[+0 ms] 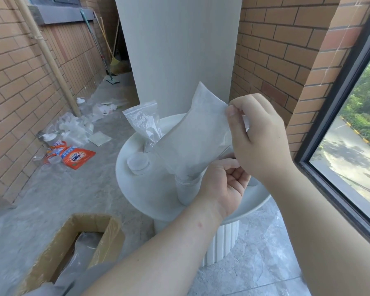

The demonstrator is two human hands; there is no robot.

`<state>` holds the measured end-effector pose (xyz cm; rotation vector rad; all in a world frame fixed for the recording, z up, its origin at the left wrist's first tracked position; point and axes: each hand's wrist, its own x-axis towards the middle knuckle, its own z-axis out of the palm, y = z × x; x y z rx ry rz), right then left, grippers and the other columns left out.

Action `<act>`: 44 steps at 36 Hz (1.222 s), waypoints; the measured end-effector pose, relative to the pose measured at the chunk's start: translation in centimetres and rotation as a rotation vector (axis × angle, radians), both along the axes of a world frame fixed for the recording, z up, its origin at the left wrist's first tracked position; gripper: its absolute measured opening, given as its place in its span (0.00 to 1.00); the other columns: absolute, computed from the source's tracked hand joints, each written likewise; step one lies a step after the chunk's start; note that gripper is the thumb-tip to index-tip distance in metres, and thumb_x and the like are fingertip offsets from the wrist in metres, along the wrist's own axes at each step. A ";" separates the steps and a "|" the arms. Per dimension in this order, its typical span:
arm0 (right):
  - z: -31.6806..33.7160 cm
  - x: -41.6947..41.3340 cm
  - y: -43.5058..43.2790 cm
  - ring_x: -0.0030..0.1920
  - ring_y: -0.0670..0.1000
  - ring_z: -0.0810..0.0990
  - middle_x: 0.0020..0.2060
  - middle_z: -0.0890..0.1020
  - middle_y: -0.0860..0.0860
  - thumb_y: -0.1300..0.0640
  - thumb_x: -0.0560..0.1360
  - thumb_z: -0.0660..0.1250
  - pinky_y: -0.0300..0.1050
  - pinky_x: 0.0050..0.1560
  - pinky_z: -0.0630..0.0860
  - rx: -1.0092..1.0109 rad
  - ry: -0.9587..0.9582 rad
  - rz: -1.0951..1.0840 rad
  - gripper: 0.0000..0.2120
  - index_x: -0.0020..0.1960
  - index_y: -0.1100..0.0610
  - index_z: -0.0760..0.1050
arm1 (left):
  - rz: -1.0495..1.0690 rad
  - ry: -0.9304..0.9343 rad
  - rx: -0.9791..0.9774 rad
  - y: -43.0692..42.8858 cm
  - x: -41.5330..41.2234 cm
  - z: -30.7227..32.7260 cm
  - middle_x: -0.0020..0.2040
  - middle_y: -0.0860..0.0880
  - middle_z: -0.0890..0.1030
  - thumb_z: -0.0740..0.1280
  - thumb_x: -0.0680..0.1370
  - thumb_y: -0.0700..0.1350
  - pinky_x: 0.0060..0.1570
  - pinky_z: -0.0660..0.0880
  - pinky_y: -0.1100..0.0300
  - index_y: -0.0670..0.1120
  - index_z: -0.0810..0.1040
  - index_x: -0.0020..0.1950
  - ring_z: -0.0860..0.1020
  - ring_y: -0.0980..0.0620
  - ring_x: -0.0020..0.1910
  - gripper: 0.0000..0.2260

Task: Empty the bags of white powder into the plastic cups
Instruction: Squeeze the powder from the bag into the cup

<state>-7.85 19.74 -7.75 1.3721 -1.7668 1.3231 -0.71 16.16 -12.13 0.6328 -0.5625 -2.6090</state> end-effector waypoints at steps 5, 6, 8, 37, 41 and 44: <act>0.3 0.2 -0.4 0.44 0.51 0.74 0.43 0.77 0.49 0.60 0.82 0.61 0.53 0.42 0.73 0.005 -0.016 -0.005 0.08 0.48 0.61 0.77 | 0.000 -0.037 -0.005 -0.1 0.0 -0.1 0.32 0.47 0.82 0.56 0.75 0.27 0.36 0.81 0.61 0.41 0.77 0.37 0.82 0.52 0.30 0.15; 0.4 0.2 -0.3 0.44 0.51 0.74 0.43 0.77 0.49 0.59 0.82 0.61 0.53 0.41 0.73 0.002 -0.016 -0.011 0.09 0.48 0.61 0.77 | -0.004 -0.042 -0.008 0.0 0.0 -0.1 0.31 0.47 0.82 0.56 0.76 0.27 0.37 0.81 0.60 0.41 0.76 0.39 0.82 0.52 0.30 0.14; 0.6 0.2 -0.3 0.44 0.52 0.75 0.43 0.76 0.49 0.58 0.82 0.60 0.55 0.42 0.74 0.011 -0.026 -0.013 0.09 0.49 0.60 0.77 | -0.006 -0.050 -0.014 0.0 0.0 -0.3 0.31 0.47 0.83 0.57 0.76 0.27 0.42 0.80 0.59 0.41 0.76 0.40 0.82 0.52 0.30 0.13; 1.8 1.7 -0.9 0.45 0.57 0.77 0.45 0.79 0.54 0.57 0.82 0.60 0.56 0.41 0.76 0.049 0.045 0.008 0.11 0.50 0.61 0.78 | 0.020 -0.166 -0.083 0.3 0.3 0.0 0.31 0.48 0.83 0.56 0.76 0.29 0.53 0.79 0.56 0.43 0.81 0.31 0.82 0.53 0.29 0.21; 1.4 1.7 -1.1 0.45 0.58 0.77 0.46 0.79 0.55 0.58 0.83 0.60 0.56 0.40 0.75 0.021 0.063 -0.029 0.10 0.50 0.62 0.78 | 0.015 -0.193 -0.076 0.4 0.2 0.0 0.30 0.49 0.82 0.56 0.77 0.29 0.44 0.80 0.59 0.42 0.77 0.38 0.82 0.54 0.28 0.15; 1.6 1.7 -1.1 0.45 0.58 0.77 0.46 0.79 0.55 0.58 0.82 0.60 0.56 0.41 0.76 0.015 0.054 -0.013 0.10 0.49 0.62 0.79 | 0.004 -0.192 -0.085 0.4 0.3 0.0 0.31 0.48 0.83 0.56 0.76 0.29 0.47 0.80 0.58 0.42 0.78 0.37 0.82 0.53 0.29 0.16</act>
